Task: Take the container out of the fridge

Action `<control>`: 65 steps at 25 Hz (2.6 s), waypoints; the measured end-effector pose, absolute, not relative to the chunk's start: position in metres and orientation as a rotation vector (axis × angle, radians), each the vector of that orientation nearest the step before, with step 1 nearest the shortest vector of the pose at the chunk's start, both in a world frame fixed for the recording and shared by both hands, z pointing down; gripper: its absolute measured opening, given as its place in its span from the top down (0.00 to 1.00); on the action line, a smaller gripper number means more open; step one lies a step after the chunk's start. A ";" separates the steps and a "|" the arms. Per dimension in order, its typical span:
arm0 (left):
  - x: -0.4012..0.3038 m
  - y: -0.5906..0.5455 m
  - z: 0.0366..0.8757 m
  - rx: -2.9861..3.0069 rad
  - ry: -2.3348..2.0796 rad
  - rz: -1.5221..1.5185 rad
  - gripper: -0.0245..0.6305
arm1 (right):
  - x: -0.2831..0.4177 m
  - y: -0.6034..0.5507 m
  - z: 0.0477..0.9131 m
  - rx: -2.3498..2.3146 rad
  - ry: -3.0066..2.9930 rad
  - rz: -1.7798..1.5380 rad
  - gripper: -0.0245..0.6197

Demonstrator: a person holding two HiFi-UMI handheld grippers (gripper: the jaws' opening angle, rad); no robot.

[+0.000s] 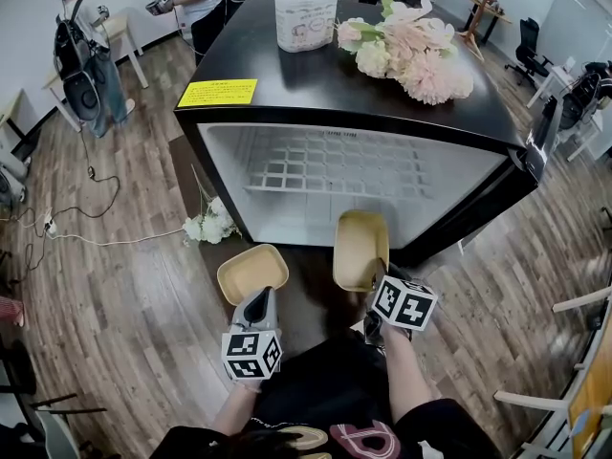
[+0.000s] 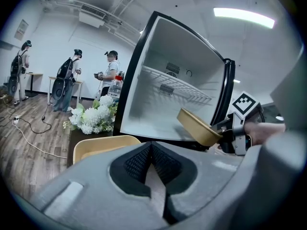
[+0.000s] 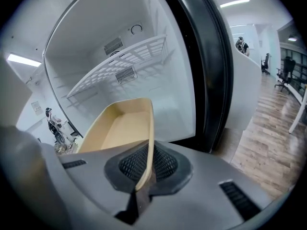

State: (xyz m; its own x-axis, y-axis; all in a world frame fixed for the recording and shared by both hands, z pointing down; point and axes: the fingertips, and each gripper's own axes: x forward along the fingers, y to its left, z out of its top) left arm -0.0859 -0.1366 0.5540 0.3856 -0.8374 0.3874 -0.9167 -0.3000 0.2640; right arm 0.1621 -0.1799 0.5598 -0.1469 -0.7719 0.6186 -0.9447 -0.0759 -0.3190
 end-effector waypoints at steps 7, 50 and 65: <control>-0.085 -0.132 0.553 2.219 -1.506 0.233 0.95 | 0.154 -0.165 0.568 1.823 -1.970 1.007 0.94; -0.097 -0.119 0.570 2.142 -1.536 0.242 0.95 | 0.085 -0.109 0.629 1.440 -2.038 0.911 0.95; -0.107 -0.113 0.573 2.124 -1.562 0.268 0.95 | 0.079 -0.106 0.654 1.380 -1.996 0.862 0.95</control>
State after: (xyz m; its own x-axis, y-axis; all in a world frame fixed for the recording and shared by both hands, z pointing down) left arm -0.1071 -0.1126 0.5733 0.3270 -0.8413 0.4305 -0.9366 -0.2279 0.2660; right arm 0.0790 -0.1062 0.6542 -0.3146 -0.5863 0.7465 -0.9454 0.2640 -0.1911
